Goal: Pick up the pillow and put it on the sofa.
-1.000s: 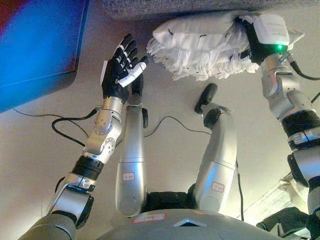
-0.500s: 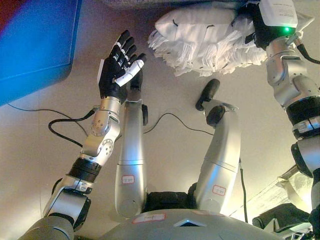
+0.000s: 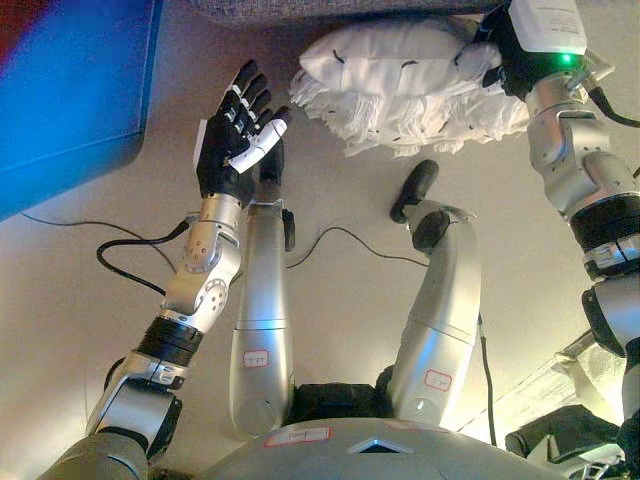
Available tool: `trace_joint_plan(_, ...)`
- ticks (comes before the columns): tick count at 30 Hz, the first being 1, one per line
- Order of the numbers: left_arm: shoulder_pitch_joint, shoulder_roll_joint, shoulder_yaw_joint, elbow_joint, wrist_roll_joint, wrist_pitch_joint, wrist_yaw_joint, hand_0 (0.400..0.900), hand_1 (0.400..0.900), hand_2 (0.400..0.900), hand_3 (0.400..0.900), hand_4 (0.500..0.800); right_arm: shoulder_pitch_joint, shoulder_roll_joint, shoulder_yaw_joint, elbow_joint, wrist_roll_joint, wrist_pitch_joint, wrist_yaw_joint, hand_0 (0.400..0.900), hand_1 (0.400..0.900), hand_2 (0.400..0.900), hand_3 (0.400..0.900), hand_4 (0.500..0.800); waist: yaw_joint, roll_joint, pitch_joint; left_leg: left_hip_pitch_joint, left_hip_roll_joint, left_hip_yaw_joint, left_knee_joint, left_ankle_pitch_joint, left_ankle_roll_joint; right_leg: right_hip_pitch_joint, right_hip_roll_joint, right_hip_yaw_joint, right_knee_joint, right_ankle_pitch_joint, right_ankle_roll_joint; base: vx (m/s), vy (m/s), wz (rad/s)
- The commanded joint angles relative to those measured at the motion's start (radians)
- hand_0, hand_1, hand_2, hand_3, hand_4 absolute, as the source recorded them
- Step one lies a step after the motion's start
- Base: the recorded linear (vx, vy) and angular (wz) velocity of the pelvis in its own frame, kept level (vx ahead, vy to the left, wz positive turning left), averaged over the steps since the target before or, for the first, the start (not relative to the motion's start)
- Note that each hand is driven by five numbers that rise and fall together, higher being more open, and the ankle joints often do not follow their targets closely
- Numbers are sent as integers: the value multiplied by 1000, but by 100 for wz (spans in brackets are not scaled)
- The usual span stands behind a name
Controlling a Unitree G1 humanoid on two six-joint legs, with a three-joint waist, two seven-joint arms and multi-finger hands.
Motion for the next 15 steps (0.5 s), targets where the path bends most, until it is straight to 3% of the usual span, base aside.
trace_joint_plan(1, 8, -14, 38, -82, 20, -68, 7, 900, 900, 900, 900, 800, -76, -51, -55, -109, 23, -28, -58, 400, 400, 400, 400, 500, 11, -3, -1, 69, 11, -3, 8, -124, 24, 3, 1, 35, -17, 27, 96, 0, 0, 0)
trace_joint_plan(6, 13, -20, 50, -59, 32, -64, 17, 900, 900, 900, 900, 800, -31, -59, -112, -179, 10, -34, -79, 400, 400, 400, 400, 500, 5, -5, -1, 85, 15, 0, 3, -120, 25, 19, 5, 39, -25, 31, 98, -14, 10, -4)
trace_joint_plan(9, 20, -29, 74, -32, 61, -61, 51, 900, 900, 900, 900, 800, 16, -63, -159, -237, 4, -38, -97, 400, 400, 400, 400, 500, -1, -8, -2, 111, 22, 8, -13, -116, 26, 43, 7, 41, -40, 41, 98, -48, 13, -6)
trace_joint_plan(10, 21, -39, 86, -8, 76, -63, 72, 900, 900, 900, 900, 800, 35, -58, -181, -262, 0, -38, -111, 400, 400, 400, 400, 500, -4, -11, 0, 116, 19, 10, -31, -82, 27, 49, 8, 39, -66, 78, 90, -107, 33, -8)
trace_joint_plan(15, 13, -50, 94, 71, 134, -47, 97, 900, 900, 900, 900, 800, 90, -53, -236, -329, -3, -44, -130, 400, 400, 400, 400, 500, -13, -18, -9, 208, 32, 26, -97, -64, 32, 150, 20, 29, -143, 107, 96, -30, 10, -8)
